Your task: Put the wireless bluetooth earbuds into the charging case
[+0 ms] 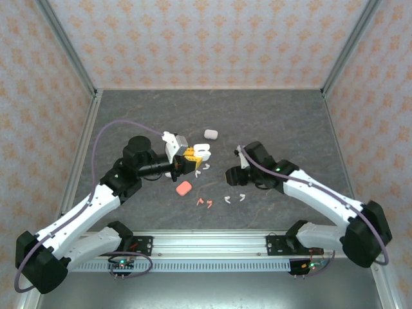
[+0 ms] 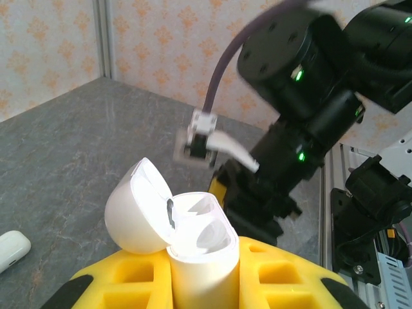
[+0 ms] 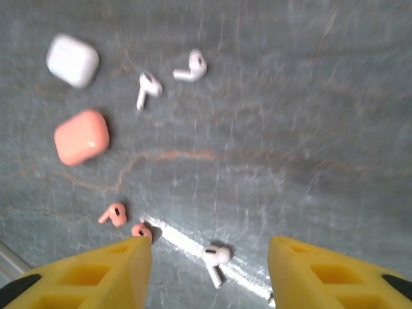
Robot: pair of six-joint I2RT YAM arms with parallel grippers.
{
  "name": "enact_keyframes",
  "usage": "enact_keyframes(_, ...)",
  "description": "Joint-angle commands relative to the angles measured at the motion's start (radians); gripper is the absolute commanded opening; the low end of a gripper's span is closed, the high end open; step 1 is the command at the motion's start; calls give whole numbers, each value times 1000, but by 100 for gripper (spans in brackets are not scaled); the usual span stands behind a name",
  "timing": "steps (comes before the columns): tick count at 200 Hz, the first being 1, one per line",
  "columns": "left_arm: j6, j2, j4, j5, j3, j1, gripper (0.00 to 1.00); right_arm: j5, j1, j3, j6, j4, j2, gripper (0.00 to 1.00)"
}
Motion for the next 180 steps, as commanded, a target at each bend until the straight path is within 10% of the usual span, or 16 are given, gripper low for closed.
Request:
enact_keyframes(1, 3, -27, 52, -14, -10, -7, 0, 7, 34, 29, 42, -90, 89, 49)
enact_keyframes(180, 11, -76, 35, -47, -40, -8, 0, -43, 121, 172, -56, -115, 482, 40)
